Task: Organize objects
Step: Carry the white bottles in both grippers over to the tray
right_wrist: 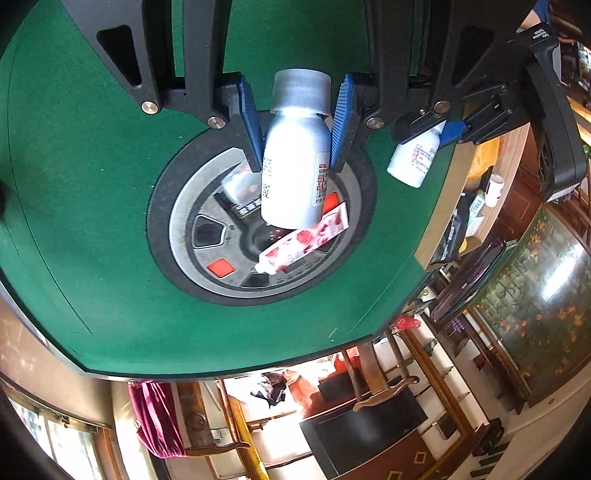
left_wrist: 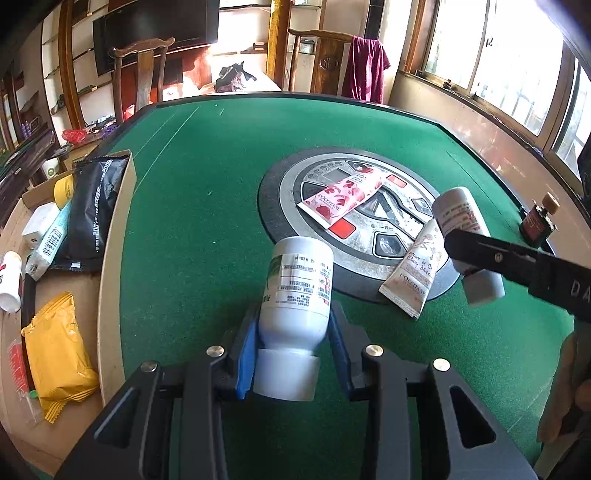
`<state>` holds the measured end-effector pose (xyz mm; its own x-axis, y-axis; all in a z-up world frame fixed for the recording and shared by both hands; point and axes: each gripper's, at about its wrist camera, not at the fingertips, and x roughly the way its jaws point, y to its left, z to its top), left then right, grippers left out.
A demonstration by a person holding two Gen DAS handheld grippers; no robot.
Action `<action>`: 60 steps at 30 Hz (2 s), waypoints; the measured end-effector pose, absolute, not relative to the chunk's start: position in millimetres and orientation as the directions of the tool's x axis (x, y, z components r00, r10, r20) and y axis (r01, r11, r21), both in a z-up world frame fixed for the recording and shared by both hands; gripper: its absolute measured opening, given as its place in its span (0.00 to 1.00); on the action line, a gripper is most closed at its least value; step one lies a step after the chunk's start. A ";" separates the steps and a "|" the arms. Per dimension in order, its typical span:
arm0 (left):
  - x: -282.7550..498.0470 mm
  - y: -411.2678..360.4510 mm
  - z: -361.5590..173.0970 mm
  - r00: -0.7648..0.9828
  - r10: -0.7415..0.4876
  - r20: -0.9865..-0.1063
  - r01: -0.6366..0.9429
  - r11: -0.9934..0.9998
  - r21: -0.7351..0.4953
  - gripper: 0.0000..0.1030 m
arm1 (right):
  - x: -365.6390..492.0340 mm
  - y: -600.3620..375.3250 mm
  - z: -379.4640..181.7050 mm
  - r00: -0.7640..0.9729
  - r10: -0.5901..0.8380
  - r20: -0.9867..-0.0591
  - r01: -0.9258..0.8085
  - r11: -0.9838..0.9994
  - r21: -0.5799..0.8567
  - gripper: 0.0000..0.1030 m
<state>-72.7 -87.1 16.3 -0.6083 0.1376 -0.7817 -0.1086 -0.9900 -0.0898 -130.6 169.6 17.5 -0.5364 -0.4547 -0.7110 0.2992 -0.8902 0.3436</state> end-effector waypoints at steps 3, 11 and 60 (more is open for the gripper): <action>-67.9 -86.9 22.4 -0.629 0.126 -0.767 -0.103 -0.992 -0.079 0.33 | -124.9 161.6 20.9 -0.538 -0.461 -0.706 0.314 -0.886 0.340 0.37; -47.4 -95.3 31.8 -0.661 0.114 -0.742 -0.068 -0.993 -0.091 0.33 | -105.6 153.7 25.6 -0.540 -0.493 -0.682 0.331 -0.869 0.366 0.37; 33.3 -264.2 73.0 -0.783 0.004 -0.622 0.201 -0.944 -0.260 0.33 | -56.0 10.5 50.5 -0.433 -0.652 -0.622 0.577 -0.731 0.365 0.37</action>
<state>33.3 -264.2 73.0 -0.7833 0.0040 -0.6216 0.2014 -0.9444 -0.2599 -56.0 10.5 50.5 -0.4335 -0.6523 -0.6217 0.5769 -0.7309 0.3647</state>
